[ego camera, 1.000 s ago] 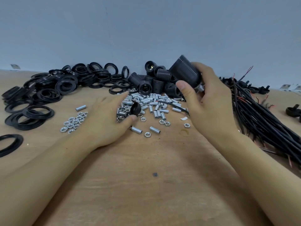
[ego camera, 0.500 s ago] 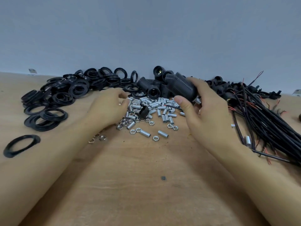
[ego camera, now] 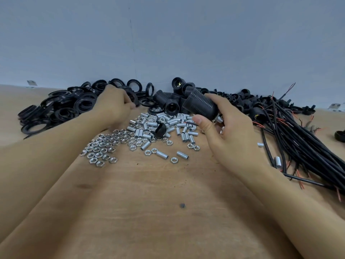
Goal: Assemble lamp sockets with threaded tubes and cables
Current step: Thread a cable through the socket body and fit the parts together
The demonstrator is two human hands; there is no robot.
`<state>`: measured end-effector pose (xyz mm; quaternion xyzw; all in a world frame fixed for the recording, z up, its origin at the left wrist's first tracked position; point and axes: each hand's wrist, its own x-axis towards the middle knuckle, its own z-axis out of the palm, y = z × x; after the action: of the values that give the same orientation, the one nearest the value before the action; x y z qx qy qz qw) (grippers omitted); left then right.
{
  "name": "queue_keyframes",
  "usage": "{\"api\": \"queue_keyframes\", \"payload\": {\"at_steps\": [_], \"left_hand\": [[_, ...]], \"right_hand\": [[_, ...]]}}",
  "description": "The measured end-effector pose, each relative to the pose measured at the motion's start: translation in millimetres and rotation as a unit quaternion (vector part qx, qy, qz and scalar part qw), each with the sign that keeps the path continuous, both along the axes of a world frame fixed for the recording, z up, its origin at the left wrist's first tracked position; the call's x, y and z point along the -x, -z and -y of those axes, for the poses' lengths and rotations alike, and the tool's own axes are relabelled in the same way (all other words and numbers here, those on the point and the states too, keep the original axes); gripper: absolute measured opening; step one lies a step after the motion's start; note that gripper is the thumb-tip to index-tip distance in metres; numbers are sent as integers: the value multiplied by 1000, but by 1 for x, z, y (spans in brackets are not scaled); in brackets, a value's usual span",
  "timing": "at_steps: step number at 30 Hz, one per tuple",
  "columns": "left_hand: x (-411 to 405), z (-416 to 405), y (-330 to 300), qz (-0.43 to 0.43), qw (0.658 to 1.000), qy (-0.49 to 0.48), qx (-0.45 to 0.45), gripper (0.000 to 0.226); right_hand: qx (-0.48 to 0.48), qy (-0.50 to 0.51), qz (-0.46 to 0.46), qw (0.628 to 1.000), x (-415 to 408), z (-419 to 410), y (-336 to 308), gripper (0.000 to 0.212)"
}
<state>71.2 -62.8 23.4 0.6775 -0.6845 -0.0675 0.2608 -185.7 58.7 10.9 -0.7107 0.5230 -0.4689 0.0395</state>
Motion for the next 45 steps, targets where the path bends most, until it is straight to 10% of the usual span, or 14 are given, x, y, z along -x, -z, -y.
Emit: {"api": "queue_keyframes", "payload": {"at_steps": [5,9,14,25,30,45], "left_hand": [[7,-64,-1,-378,925,27,15,19],[28,-107,19,-374,921,90,57,65],[54,-115,23,-465,873,135,63,39],[43,-107,26,-679,653,294,-163,43],[41,-104,27,-634,698,305,-136,49],[48,-106,35,-552,781,278,-83,45]], "right_hand": [[7,-21,9,1000,-1,0,2,45],[16,-67,-13,998,-7,-4,2,42],[-19,-89,-99,991,-8,-6,6,50],[9,-123,-47,991,-6,0,8,48],[-58,-195,11,979,1,0,4,42],[165,-97,-253,948,4,-4,3,45]]}}
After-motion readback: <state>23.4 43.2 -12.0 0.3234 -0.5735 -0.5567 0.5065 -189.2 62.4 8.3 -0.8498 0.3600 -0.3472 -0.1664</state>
